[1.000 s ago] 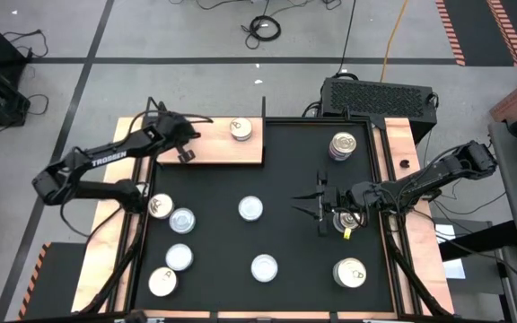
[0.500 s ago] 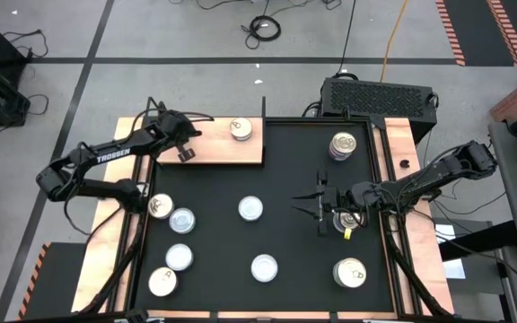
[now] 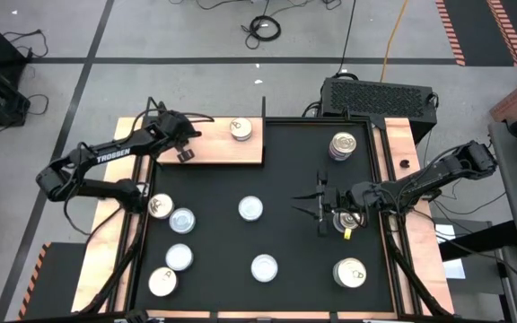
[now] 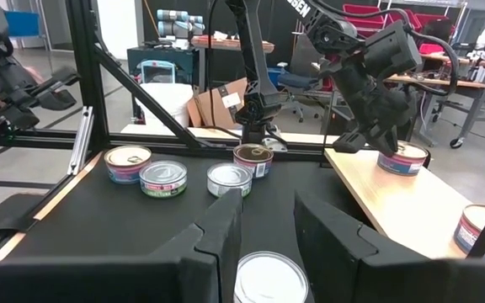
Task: Stack canned seafood by type on shelf
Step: Put the blue-pink tuna can on the shelf
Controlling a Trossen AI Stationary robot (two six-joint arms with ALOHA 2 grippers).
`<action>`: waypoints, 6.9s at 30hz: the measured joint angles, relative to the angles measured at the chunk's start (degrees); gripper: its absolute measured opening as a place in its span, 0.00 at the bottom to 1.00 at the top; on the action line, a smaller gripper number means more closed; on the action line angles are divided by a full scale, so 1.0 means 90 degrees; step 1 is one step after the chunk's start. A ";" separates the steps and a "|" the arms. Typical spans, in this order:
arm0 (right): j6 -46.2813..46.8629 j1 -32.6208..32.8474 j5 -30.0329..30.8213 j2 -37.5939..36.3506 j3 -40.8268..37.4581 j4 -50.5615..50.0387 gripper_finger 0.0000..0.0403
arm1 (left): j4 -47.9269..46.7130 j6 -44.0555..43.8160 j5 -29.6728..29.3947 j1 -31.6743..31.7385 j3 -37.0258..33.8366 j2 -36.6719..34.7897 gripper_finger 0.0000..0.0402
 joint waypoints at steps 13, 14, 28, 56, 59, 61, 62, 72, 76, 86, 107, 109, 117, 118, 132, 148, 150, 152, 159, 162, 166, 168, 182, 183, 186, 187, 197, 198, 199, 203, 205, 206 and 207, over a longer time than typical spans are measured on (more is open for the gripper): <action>0.0007 -0.0001 0.0000 0.0000 0.0000 -0.0140 0.26 | -0.1291 -0.0825 0.0128 -0.0914 0.0692 -0.0878 0.44; 0.0032 -0.0001 0.0000 0.0000 0.0000 -0.0140 0.26 | -0.1441 -0.1003 0.0309 -0.1026 0.0793 -0.0974 0.45; 0.0387 0.0004 -0.0011 0.0000 0.0000 0.0110 0.26 | -0.1580 -0.3220 0.1403 -0.4432 0.0950 -0.1182 0.48; 0.0508 0.0587 0.0007 0.0029 0.0398 0.0154 0.26 | -0.6115 -0.8788 0.0778 -0.9574 0.2469 0.1069 0.48; 0.0530 0.0587 0.0005 0.0029 0.0398 0.0151 0.26 | -0.6411 -0.8842 0.0824 -0.9562 0.2234 0.1124 0.48; 0.0540 0.0591 0.0002 0.0029 0.0398 0.0149 0.26 | -0.6297 -0.8842 0.0901 -0.9562 0.2003 0.1120 0.48; 0.0541 0.0604 0.0002 0.0029 0.0398 0.0150 0.26 | -0.6213 -0.8841 0.1003 -0.9562 0.1876 0.1119 0.48; 0.0335 0.0670 0.0000 0.0029 0.0398 0.0144 0.26 | -0.5978 -0.9004 0.0909 -0.9561 0.1210 0.1119 0.48; 0.0335 0.0670 0.0000 0.0029 0.0398 0.0144 0.26 | -0.5948 -0.9204 0.0877 -0.9562 0.0843 0.1119 0.48; 0.0333 0.0670 0.0027 0.0029 0.0398 0.0126 0.26 | -0.5433 -0.9340 0.0904 -0.9562 0.0412 0.1127 0.47; 0.0817 -0.0052 -0.0408 0.1995 0.1155 -0.0183 0.26 | -0.5285 -0.9316 0.0824 -0.9566 0.0199 0.1118 0.18; 0.0789 -0.0052 -0.0545 0.2148 0.1435 -0.0430 0.26 | -0.5330 -0.9302 0.0656 -0.9563 0.0184 0.1121 0.13; 0.0772 -0.0044 -0.0556 0.2559 0.2230 -0.1537 0.26 | -0.5440 -0.9279 0.0530 -0.9566 0.0265 0.1130 0.01; 0.0772 -0.0044 -0.0554 0.2576 0.2291 -0.1617 0.26 | -0.5482 -0.9278 0.0521 -0.9565 0.0314 0.1134 0.01; 0.0784 -0.0039 -0.0537 0.2579 0.2300 -0.1722 0.26 | -0.6759 -0.9192 -0.0214 -0.9564 0.1487 0.1134 0.00; 0.0785 -0.0039 -0.0532 0.2579 0.2300 -0.1656 0.26 | -0.7078 -0.7309 -0.1314 -0.7953 0.1752 0.1009 0.00; 0.0785 -0.0039 -0.0532 0.2579 0.2300 -0.1658 0.26 | -0.7073 -0.6959 -0.1539 -0.7600 0.1752 0.0929 0.00; 0.0784 -0.0039 -0.0532 0.2579 0.2300 -0.1658 0.26 | -0.6991 -0.6575 -0.1756 -0.7226 0.1752 0.0800 0.00; 0.0767 -0.0039 -0.0532 0.2577 0.2300 -0.1665 0.26 | -0.6034 -0.4809 -0.1797 -0.5719 0.1565 0.0250 0.00; 0.0681 -0.0039 -0.0531 0.2577 0.2299 -0.1670 0.26 | -0.5754 -0.4168 -0.1728 -0.5060 0.1507 0.0081 0.00; 0.0637 -0.0039 -0.0531 0.2577 0.2300 -0.1675 0.26 | -0.5196 -0.3333 -0.1479 -0.4284 0.1507 0.0000 0.00; 0.0608 -0.0039 -0.0529 0.2577 0.2300 -0.1675 0.26 | -0.4996 -0.2995 -0.1278 -0.3938 0.1507 0.0002 0.00; 0.0505 -0.0041 -0.0532 0.2577 0.2297 -0.1722 0.26 | -0.4408 -0.1937 -0.0492 -0.2372 0.1507 0.0002 0.00; 0.0505 -0.0041 -0.0532 0.2577 0.2297 -0.1723 0.26 | -0.4348 -0.1893 -0.0492 -0.2300 0.1507 0.0002 0.00; 0.0503 -0.0042 -0.0532 0.2577 0.2297 -0.1723 0.26 | -0.4208 -0.1763 -0.0315 -0.2051 0.1507 0.0004 0.00; 0.0503 -0.0042 -0.0532 0.2577 0.2297 -0.1721 0.26 | -0.4197 -0.1727 -0.0262 -0.1975 0.1507 0.0005 0.00; 0.0476 -0.0042 -0.0532 0.2577 0.2297 -0.1721 0.26 | -0.4117 -0.1495 0.0115 -0.1513 0.1507 0.0005 0.00; 0.0476 -0.0042 -0.0532 0.2577 0.2297 -0.1721 0.26 | -0.4119 -0.1490 0.0145 -0.1475 0.1507 0.0006 0.00; 0.0476 -0.0042 -0.0532 0.2577 0.2297 -0.1721 0.26 | -0.4119 -0.1489 0.0157 -0.1441 0.1507 0.0016 0.00; 0.0476 -0.0042 -0.0532 0.2577 0.2297 -0.1718 0.26 | -0.4121 -0.1469 0.0173 -0.1315 0.1507 0.0170 0.00; 0.0476 -0.0042 -0.0532 0.2577 0.2297 -0.1716 0.26 | -0.4078 -0.1448 0.0171 -0.1287 0.1507 0.0291 0.00; 0.0476 -0.0042 -0.0532 0.2577 0.2297 -0.1716 0.26 | -0.4040 -0.1438 0.0152 -0.1279 0.1507 0.0356 0.00; 0.0476 -0.0042 -0.0532 0.2577 0.2297 -0.1717 0.26 | -0.4000 -0.1434 0.0108 -0.1278 0.1507 0.0400 0.00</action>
